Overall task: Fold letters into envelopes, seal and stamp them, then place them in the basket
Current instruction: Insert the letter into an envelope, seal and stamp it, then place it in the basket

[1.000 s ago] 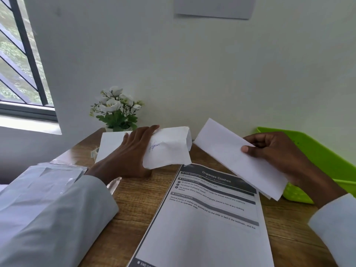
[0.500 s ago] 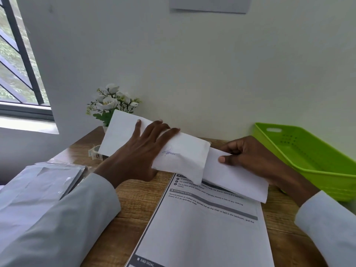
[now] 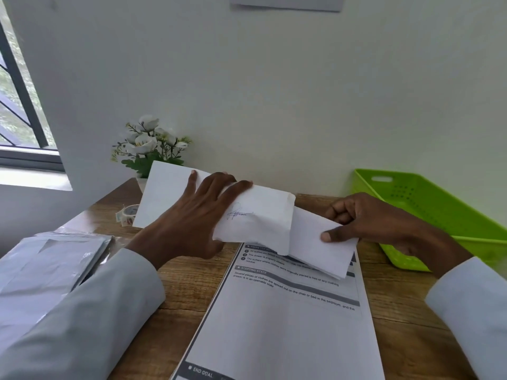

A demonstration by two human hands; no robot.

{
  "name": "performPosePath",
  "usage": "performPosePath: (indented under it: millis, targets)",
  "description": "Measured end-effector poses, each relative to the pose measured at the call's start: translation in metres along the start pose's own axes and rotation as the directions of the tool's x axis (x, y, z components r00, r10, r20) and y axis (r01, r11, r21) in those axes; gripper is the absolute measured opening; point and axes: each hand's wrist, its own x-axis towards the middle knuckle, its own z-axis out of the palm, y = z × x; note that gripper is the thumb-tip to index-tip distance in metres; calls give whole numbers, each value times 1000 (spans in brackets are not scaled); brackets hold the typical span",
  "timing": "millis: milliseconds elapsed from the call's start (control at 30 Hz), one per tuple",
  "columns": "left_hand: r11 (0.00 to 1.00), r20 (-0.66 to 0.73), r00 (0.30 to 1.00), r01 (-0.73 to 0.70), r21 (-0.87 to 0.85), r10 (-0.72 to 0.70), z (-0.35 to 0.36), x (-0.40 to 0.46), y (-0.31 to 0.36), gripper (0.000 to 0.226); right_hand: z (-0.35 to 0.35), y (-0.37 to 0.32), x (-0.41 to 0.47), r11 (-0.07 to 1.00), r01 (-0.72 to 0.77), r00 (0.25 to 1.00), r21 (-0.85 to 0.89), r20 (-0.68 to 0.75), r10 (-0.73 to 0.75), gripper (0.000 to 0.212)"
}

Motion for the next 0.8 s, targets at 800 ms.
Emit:
performPosePath:
  millis: [800]
  targets:
    - [998, -60, 998, 6, -56, -9, -7, 3, 15, 108, 49, -8, 11, 832, 168, 972, 529, -230, -50, 20]
